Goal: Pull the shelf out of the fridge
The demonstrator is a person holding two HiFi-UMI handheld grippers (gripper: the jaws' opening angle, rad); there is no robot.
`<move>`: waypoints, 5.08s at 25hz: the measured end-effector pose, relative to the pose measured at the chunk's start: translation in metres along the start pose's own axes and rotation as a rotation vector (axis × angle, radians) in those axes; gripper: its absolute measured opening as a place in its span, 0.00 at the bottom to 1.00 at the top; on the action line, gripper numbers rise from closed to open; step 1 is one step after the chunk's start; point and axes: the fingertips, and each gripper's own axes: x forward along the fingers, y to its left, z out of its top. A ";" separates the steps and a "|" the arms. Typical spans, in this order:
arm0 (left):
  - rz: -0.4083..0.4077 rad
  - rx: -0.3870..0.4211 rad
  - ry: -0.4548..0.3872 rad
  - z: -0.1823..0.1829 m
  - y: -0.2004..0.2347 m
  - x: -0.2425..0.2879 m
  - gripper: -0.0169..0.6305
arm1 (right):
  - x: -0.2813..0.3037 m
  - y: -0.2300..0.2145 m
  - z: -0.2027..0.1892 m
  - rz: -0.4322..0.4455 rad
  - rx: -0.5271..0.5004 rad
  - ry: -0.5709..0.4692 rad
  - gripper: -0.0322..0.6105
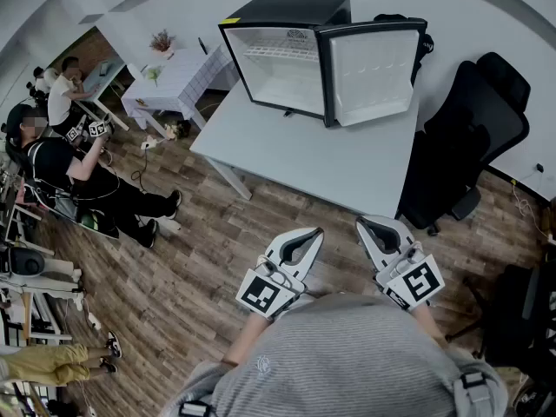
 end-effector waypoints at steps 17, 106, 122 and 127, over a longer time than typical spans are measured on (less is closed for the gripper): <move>-0.003 0.012 0.003 0.000 -0.007 0.008 0.04 | -0.004 -0.006 0.002 0.022 -0.001 -0.012 0.07; -0.132 -0.029 0.012 -0.026 0.312 0.087 0.04 | 0.292 -0.127 -0.035 -0.113 -0.027 0.039 0.07; -0.237 -0.065 0.062 -0.052 0.421 0.112 0.04 | 0.391 -0.164 -0.045 -0.230 -0.043 0.040 0.07; -0.278 -0.083 0.062 -0.057 0.445 0.118 0.04 | 0.407 -0.175 -0.047 -0.295 -0.051 0.038 0.07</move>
